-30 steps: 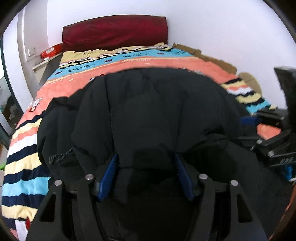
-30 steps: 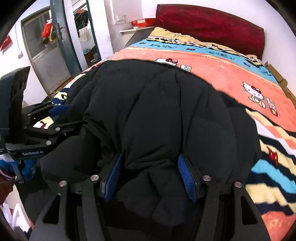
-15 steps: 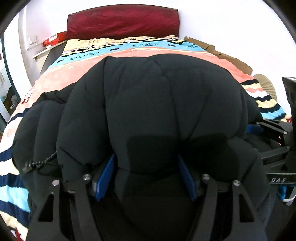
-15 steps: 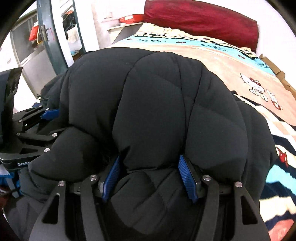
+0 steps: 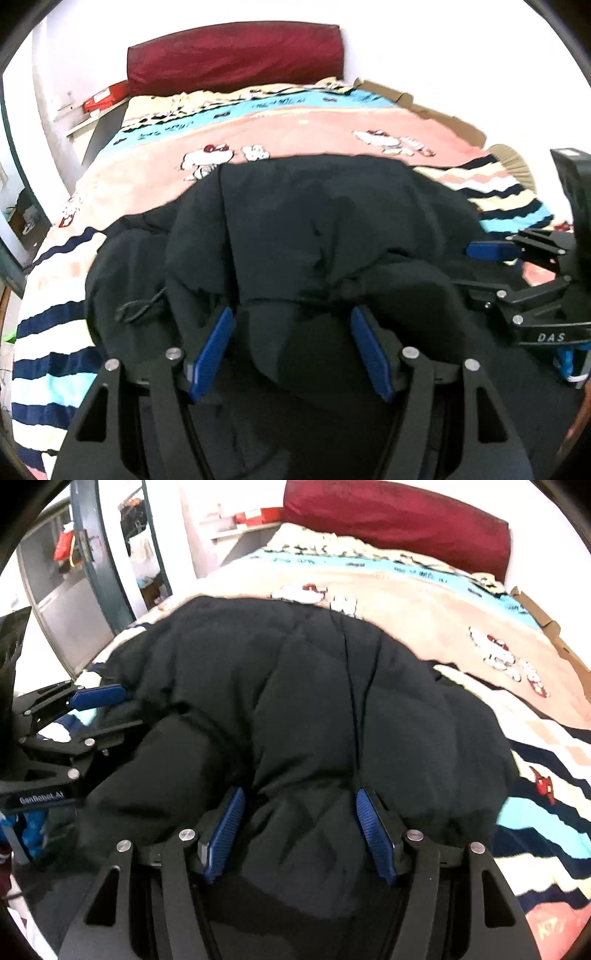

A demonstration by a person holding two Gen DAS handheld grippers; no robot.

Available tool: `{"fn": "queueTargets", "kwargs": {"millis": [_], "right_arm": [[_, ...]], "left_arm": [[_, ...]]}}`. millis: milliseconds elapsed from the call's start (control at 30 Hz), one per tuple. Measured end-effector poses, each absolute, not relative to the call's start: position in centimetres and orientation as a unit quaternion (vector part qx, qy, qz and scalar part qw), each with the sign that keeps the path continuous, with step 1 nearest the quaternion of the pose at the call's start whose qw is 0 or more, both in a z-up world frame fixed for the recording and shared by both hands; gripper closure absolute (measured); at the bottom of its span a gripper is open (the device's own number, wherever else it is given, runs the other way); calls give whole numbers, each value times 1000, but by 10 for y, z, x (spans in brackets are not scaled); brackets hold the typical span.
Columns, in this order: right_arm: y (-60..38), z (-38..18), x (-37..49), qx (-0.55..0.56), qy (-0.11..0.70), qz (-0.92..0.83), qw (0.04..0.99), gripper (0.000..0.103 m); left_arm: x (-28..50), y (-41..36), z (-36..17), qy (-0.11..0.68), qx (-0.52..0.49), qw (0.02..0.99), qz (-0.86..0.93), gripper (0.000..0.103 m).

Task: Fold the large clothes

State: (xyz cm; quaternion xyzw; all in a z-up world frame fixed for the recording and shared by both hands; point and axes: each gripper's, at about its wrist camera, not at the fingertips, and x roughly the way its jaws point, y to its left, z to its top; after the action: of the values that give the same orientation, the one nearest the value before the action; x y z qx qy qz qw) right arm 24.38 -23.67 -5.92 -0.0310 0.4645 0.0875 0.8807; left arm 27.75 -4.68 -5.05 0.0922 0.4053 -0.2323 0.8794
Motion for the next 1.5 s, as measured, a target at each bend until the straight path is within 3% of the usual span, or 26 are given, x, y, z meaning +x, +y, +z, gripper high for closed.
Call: {"fn": "queueTargets", "kwargs": {"millis": [267, 500, 933, 1200, 1500], "right_arm": [[-220, -26, 220, -64, 446, 112, 885, 40], [-225, -22, 227, -17, 440, 109, 891, 40], [-232, -45, 248, -33, 463, 99, 880, 36], [-236, -103, 265, -72, 499, 74, 861, 35], [-236, -113, 271, -77, 507, 55, 857, 34]], "left_arm": [[254, -36, 3, 381, 235, 875, -185, 38], [243, 14, 50, 376, 208, 889, -157, 38], [277, -48, -37, 424, 85, 878, -207, 38], [297, -76, -104, 446, 113, 867, -190, 37], [291, -84, -107, 445, 129, 870, -168, 37]]}}
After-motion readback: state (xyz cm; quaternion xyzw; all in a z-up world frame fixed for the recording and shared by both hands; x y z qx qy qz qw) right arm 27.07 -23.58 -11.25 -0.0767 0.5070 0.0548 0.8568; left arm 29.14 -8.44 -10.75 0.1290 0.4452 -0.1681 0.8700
